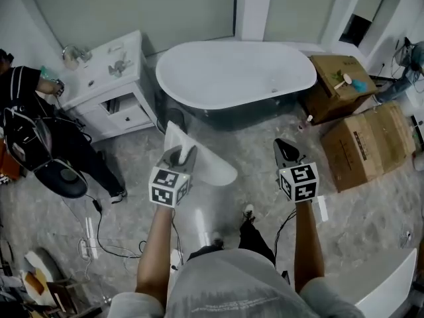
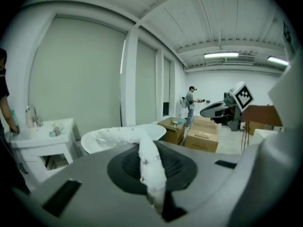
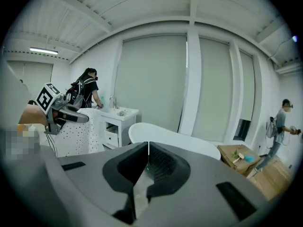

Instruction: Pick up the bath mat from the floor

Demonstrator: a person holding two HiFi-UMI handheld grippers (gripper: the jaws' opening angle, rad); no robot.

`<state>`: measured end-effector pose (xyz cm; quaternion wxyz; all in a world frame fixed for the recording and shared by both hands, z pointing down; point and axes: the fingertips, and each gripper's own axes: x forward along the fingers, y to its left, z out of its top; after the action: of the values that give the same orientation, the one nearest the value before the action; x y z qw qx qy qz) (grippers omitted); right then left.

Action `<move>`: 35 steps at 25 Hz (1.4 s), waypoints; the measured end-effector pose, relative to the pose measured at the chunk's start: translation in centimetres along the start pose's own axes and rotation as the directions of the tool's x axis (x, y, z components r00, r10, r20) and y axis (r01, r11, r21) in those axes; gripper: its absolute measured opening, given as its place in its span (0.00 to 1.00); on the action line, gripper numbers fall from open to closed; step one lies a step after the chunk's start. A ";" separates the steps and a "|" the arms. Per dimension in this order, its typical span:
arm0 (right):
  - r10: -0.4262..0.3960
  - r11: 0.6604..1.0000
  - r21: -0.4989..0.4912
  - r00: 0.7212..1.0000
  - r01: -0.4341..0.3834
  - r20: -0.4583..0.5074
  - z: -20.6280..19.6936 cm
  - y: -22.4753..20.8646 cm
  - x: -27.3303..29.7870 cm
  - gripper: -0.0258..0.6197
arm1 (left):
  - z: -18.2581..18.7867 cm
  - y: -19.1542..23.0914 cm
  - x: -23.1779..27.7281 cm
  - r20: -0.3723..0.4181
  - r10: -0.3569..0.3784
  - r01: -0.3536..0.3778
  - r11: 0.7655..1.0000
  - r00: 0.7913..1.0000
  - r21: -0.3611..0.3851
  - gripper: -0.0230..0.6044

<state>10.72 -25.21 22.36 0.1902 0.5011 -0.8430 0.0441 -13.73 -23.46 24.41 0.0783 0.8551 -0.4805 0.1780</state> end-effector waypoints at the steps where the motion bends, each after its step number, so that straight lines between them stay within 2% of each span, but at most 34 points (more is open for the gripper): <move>1: 0.007 1.000 -0.020 1.000 -0.006 0.014 1.4 0.4 -0.4 0.07 | 1.4 0.3 -0.9 0.024 0.016 -0.016 1.000 1.000 0.010 0.09; 4: 0.025 0.997 -0.070 0.997 -0.019 0.076 5.5 1.3 -2.0 0.07 | 5.5 0.7 -3.3 0.102 0.047 -0.050 0.998 0.994 0.033 0.09; 9: 0.036 0.993 -0.120 0.983 -0.015 0.179 11.2 3.1 -4.8 0.07 | 10.6 1.1 -6.9 0.206 0.051 -0.067 0.995 0.977 0.071 0.10; 16: 0.017 0.988 -0.155 0.970 0.021 0.244 16.4 4.3 -8.7 0.07 | 16.4 0.6 -12.0 0.316 0.054 -0.103 0.985 0.947 0.140 0.10; 29: 0.002 0.973 -0.222 0.965 0.058 0.261 18.3 7.1 -11.3 0.07 | 19.8 -0.5 -17.0 0.401 -0.001 -0.084 0.977 0.916 0.194 0.10; 35: -0.012 0.972 -0.222 0.966 0.072 0.260 18.4 7.3 -11.5 0.07 | 20.1 -0.4 -17.6 0.417 -0.010 -0.069 0.982 0.909 0.175 0.10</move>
<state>4.25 -16.96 2.03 0.1371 0.4953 -0.8490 -0.1229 -17.13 -15.35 -0.82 -0.1086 0.8695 -0.4804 0.0371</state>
